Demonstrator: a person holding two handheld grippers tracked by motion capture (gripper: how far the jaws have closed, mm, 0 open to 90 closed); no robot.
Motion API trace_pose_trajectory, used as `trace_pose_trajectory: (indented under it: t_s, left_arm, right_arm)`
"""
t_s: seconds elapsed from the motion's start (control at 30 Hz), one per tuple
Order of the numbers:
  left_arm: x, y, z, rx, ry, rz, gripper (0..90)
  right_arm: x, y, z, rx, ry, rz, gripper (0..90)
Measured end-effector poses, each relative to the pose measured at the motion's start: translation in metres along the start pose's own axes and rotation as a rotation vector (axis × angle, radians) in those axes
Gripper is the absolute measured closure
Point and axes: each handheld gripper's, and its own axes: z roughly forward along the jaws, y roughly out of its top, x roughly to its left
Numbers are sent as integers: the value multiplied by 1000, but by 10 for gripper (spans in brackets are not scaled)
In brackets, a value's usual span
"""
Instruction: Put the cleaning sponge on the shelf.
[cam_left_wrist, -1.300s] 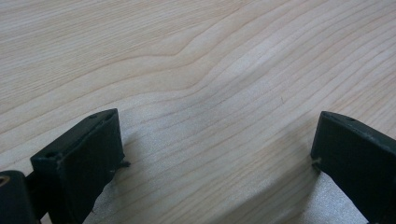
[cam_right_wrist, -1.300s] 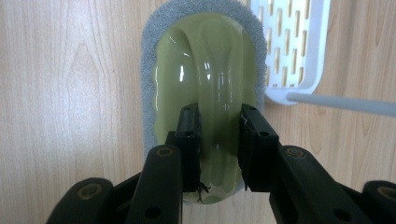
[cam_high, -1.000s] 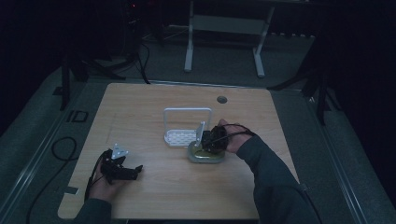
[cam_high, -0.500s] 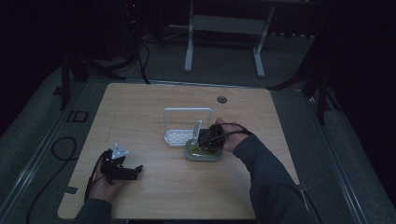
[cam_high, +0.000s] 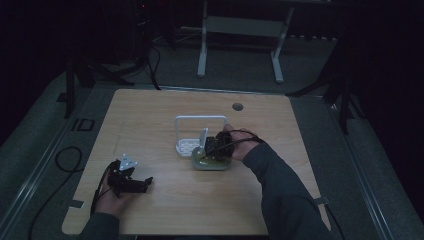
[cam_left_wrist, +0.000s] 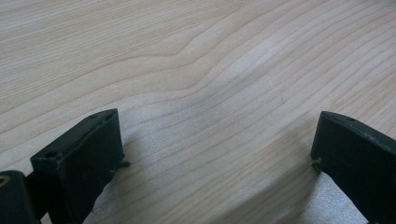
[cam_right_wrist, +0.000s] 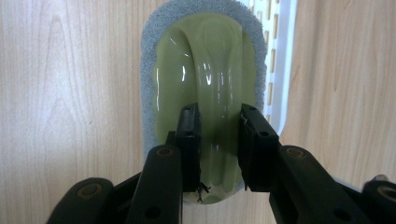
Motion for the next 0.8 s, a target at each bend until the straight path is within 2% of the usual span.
trace_pose_trajectory:
  t_s: [0.2,0.8]
  left_arm:
    - [0,0,0,0,0,0,22]
    - [0,0,0,0,0,1,22]
  right_arm:
    - [-1,5,2,0,-20,-8,718]
    - [-3,13,8,11,-41,-11,719]
